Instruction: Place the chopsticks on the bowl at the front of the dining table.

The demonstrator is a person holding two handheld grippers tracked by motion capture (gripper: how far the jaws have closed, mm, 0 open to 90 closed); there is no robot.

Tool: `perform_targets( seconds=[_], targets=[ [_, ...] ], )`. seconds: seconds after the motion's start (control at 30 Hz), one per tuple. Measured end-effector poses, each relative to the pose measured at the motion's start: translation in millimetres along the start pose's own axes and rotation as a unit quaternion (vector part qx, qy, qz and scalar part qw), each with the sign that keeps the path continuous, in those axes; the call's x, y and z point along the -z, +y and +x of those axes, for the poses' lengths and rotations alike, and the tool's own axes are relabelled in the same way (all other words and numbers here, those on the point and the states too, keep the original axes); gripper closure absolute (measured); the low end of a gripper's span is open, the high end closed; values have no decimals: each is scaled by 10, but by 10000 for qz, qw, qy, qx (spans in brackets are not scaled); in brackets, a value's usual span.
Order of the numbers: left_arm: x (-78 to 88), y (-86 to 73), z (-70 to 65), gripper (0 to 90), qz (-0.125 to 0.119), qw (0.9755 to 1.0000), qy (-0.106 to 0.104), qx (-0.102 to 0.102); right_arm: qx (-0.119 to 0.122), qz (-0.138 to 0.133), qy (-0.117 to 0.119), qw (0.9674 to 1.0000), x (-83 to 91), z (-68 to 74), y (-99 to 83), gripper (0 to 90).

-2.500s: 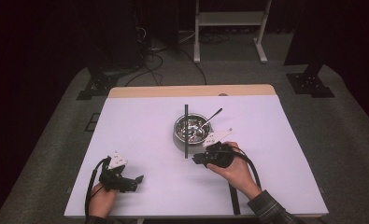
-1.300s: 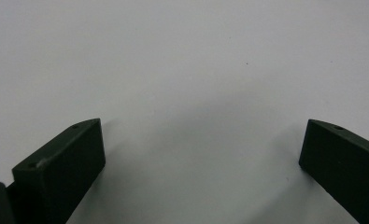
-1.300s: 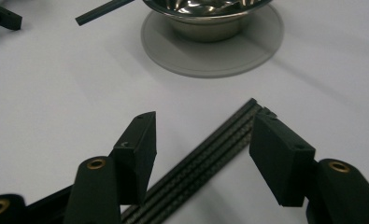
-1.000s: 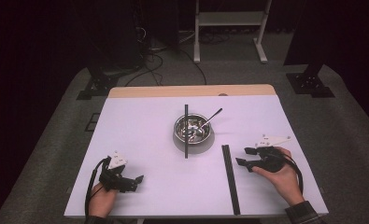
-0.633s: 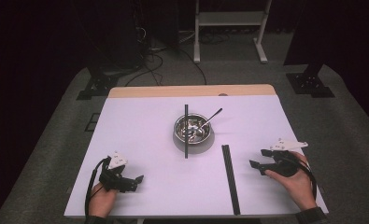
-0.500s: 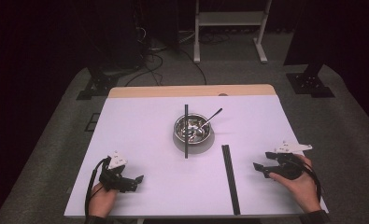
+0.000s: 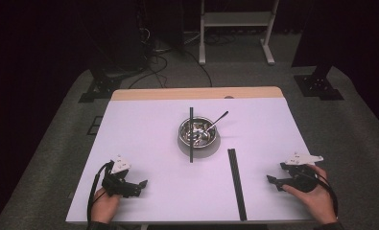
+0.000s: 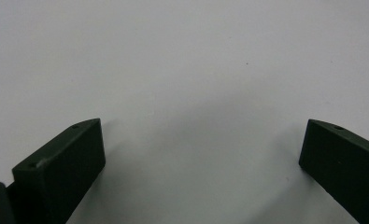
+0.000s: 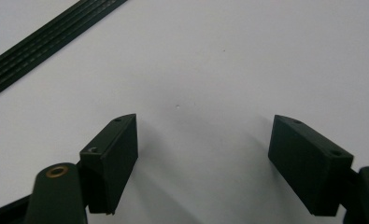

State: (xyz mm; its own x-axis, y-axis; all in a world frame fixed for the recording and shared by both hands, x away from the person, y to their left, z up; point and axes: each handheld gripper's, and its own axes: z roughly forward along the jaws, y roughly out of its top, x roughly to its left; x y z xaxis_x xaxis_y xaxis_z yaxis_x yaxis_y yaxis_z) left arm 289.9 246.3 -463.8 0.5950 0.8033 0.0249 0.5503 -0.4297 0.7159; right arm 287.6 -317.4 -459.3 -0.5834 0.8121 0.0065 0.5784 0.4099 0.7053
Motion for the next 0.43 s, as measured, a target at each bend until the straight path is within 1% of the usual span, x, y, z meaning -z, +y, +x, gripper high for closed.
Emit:
perform_targets(
  seconds=[0.2,0.23,0.43],
  targets=[
    [0,0,0,0,1,10000,0,1,20,-129,-18,9999,0,3,-39,221],
    [0,0,0,0,1,10000,0,0,8,-221,1,9998,-2,-1,-63,221],
    [0,0,1,0,2,10000,-1,0,17,-233,-16,9997,-1,5,-68,221]
  ],
)
